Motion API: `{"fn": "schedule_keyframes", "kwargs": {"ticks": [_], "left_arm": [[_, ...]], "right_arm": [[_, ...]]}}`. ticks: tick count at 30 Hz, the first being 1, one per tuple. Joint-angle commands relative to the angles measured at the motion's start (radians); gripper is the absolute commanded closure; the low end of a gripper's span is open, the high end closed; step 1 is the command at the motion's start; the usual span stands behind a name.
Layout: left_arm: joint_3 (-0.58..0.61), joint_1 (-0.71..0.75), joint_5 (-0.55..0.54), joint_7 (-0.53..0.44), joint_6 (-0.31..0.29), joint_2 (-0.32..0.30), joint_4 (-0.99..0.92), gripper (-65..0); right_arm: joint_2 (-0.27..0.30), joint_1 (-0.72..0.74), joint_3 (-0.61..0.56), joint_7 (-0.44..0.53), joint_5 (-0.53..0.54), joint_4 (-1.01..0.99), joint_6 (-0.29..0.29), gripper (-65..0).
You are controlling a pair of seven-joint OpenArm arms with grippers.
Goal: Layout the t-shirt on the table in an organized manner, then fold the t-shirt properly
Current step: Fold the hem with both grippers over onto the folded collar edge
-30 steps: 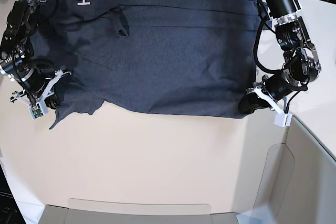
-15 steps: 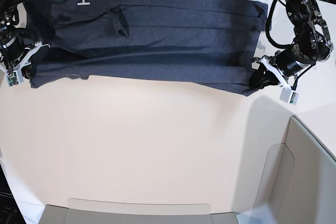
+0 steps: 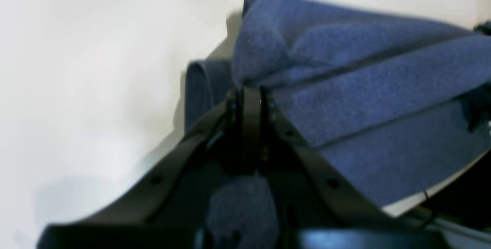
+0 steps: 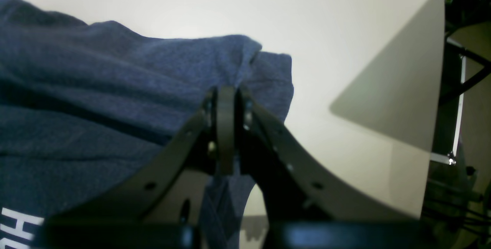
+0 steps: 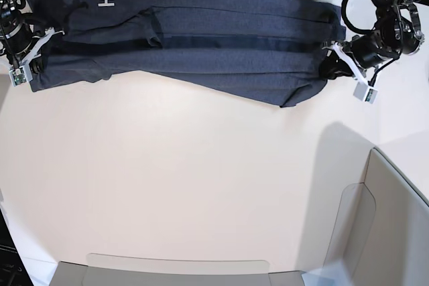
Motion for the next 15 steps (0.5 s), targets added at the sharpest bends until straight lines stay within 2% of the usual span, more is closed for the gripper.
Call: {"fn": "schedule_keyframes", "kwargs": {"ticks": [1, 3, 7, 10, 15], "left_arm": [[-0.006, 0.004, -0.007, -0.022, 0.000, -0.015, 0.013, 0.0], [-0.004, 0.025, -0.007, -0.022, 0.000, -0.015, 0.013, 0.0], [0.002, 0.056, -0.007, -0.022, 0.000, -0.015, 0.013, 0.0], [0.003, 0.073, -0.007, -0.022, 0.000, -0.015, 0.011, 0.0], [0.003, 0.082, -0.006, -0.023, 0.000, -0.015, -0.006, 0.0]], "right_arm": [[0.003, -0.006, 0.008, 0.014, -0.001, 0.013, 0.008, 0.0], [-0.007, -0.019, 0.004, 0.012, -0.024, 0.012, 0.008, 0.0], [-0.060, -0.020, 0.002, 0.010, -0.100, 0.008, 0.007, 0.0], [-0.099, -0.009, 0.002, -0.034, -0.169, 0.008, 0.007, 0.0], [-0.131, 0.008, 0.002, -0.055, -0.191, 0.007, 0.008, 0.0]]}}
